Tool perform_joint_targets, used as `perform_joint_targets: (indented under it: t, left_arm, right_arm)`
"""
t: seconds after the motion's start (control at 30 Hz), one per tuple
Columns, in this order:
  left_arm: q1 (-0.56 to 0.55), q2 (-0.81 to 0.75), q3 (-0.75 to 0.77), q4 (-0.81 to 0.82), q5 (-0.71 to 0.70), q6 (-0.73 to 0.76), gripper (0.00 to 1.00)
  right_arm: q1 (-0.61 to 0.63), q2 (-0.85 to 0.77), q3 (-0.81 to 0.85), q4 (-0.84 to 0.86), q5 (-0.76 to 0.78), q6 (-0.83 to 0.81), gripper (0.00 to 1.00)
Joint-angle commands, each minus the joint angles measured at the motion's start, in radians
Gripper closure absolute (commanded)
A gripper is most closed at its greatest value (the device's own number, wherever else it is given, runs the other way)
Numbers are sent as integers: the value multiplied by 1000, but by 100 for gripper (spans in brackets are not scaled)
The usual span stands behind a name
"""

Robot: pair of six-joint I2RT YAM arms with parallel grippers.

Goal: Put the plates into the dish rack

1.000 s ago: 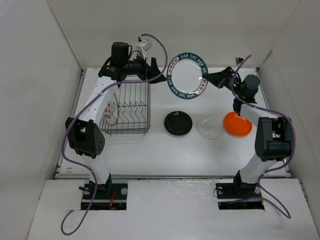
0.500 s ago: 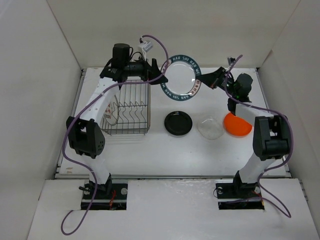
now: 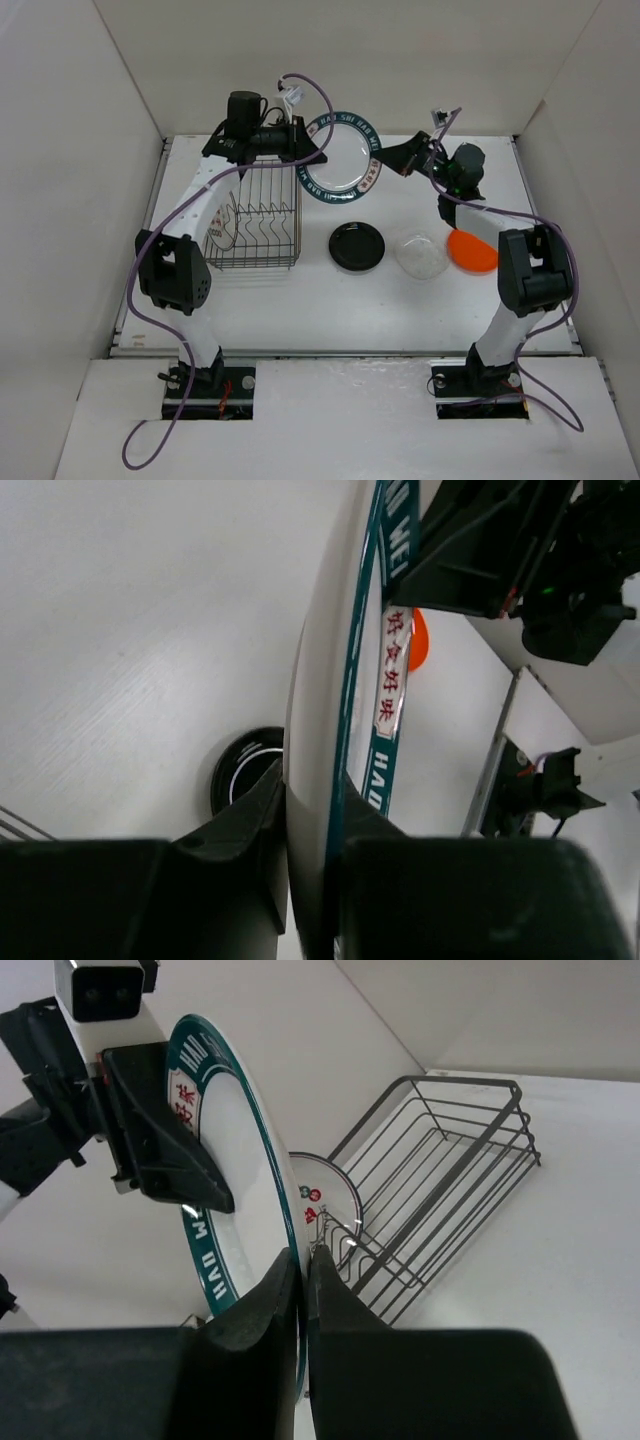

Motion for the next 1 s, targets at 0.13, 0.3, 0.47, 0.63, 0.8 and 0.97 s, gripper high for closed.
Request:
perform_joint_targets:
  t: [0.13, 0.3, 0.47, 0.63, 0.8, 0.97]
  left_arm:
    - [-14, -177, -114, 84, -148, -9, 100]
    - [-1, -393, -162, -88, -652, 26, 100]
    - [-22, -510, -202, -238, -1073, 93, 100]
    - [-22, -542, -315, -312, -1317, 93, 100]
    - [-22, -562, -432, -256, -1349, 137, 100]
    - [-22, -551, -489, -211, -1372, 148, 100]
  right_arm:
    - [41, 21, 77, 8, 6, -2, 0]
    - [18, -57, 77, -251, 83, -169, 0]
    - [18, -142, 107, -603, 207, -367, 0]
    - [18, -186, 80, -647, 218, -387, 0]
    - [18, -208, 49, -656, 218, -387, 0]
    - [18, -226, 20, -656, 209, -396, 0]
